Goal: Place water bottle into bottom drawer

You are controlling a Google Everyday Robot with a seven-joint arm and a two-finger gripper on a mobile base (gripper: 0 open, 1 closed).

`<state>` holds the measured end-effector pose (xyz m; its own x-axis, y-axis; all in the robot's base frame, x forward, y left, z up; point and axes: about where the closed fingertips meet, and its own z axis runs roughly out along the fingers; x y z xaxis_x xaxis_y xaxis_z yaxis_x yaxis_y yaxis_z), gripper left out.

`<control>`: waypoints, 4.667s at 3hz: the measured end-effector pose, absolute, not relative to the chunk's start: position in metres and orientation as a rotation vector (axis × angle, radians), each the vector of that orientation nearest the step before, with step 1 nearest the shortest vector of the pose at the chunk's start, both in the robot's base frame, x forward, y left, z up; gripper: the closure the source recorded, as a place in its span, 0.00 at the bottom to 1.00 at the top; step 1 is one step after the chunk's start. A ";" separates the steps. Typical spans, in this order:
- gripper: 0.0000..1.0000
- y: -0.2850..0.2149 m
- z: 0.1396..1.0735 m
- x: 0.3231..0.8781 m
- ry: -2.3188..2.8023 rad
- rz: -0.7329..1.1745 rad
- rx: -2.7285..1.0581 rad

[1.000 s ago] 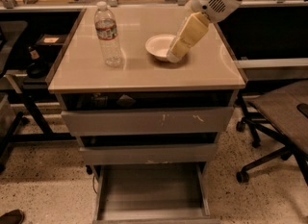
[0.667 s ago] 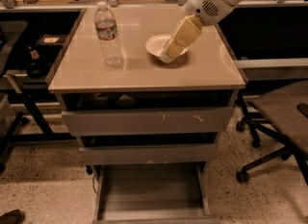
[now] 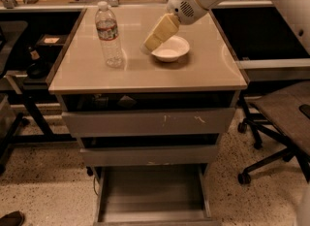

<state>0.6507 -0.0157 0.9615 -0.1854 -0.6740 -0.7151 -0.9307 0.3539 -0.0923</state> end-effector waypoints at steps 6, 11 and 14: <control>0.00 0.075 0.930 0.758 1.812 0.775 -1.324; 0.00 0.116 0.956 0.727 1.764 0.782 -1.369; 0.00 0.123 0.932 0.740 1.805 0.841 -1.333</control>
Offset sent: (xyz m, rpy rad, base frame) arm 0.0843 0.0607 -0.0066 0.1662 0.0121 0.0698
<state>0.7400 0.1229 0.9324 -0.1979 -0.4888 -0.8497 -0.9650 0.2491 0.0814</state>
